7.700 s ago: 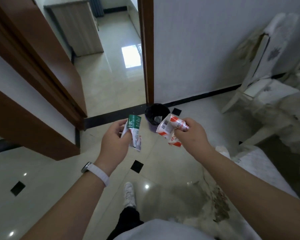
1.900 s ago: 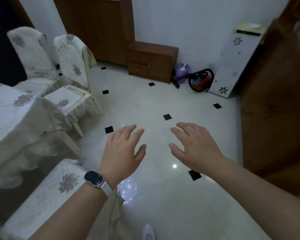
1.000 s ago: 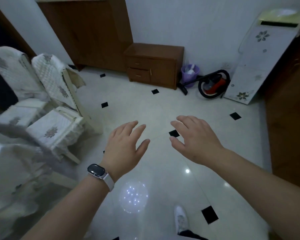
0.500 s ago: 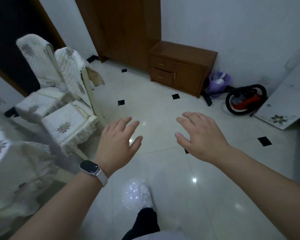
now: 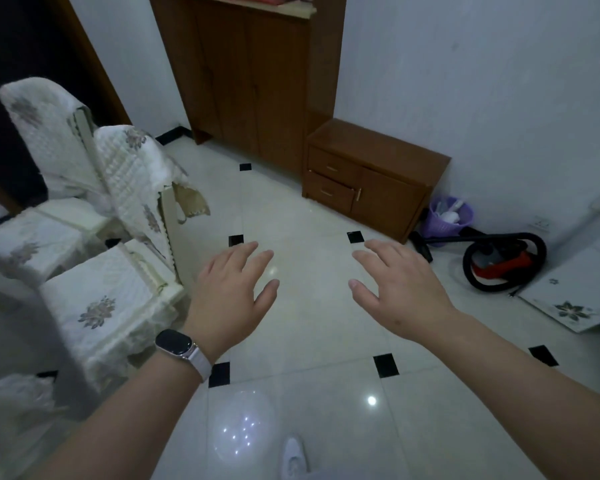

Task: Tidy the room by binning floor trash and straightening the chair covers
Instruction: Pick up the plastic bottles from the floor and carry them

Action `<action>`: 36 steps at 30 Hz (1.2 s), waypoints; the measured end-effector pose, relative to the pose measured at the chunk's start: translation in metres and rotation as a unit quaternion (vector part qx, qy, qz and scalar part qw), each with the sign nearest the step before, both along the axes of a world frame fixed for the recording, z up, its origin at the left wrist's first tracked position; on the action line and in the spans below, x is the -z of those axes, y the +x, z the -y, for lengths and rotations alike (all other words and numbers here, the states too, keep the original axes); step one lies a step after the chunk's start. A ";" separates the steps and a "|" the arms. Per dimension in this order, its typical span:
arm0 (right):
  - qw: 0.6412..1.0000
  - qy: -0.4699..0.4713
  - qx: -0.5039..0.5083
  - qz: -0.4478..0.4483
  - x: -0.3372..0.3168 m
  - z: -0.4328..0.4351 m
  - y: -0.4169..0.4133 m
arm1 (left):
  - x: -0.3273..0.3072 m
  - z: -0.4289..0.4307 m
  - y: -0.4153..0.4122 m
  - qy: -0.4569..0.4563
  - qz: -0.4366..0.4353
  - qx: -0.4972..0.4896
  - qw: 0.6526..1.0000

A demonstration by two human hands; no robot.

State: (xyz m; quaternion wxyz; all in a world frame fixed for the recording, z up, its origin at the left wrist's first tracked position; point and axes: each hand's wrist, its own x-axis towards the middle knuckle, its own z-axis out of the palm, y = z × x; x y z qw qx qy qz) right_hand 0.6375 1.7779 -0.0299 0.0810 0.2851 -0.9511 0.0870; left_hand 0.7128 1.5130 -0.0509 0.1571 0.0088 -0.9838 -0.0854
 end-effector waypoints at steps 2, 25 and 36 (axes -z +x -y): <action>1.000 -0.012 -0.004 -0.005 -0.003 0.016 -0.025 | -0.001 0.015 -0.026 0.007 0.001 0.001 1.000; 0.996 -0.014 -0.082 0.036 0.016 0.094 -0.395 | 0.007 0.064 -0.359 -0.027 0.000 -0.063 0.998; 0.987 -0.023 -0.149 0.056 0.010 0.155 -0.535 | -0.003 0.121 -0.474 -0.013 0.016 -0.143 0.989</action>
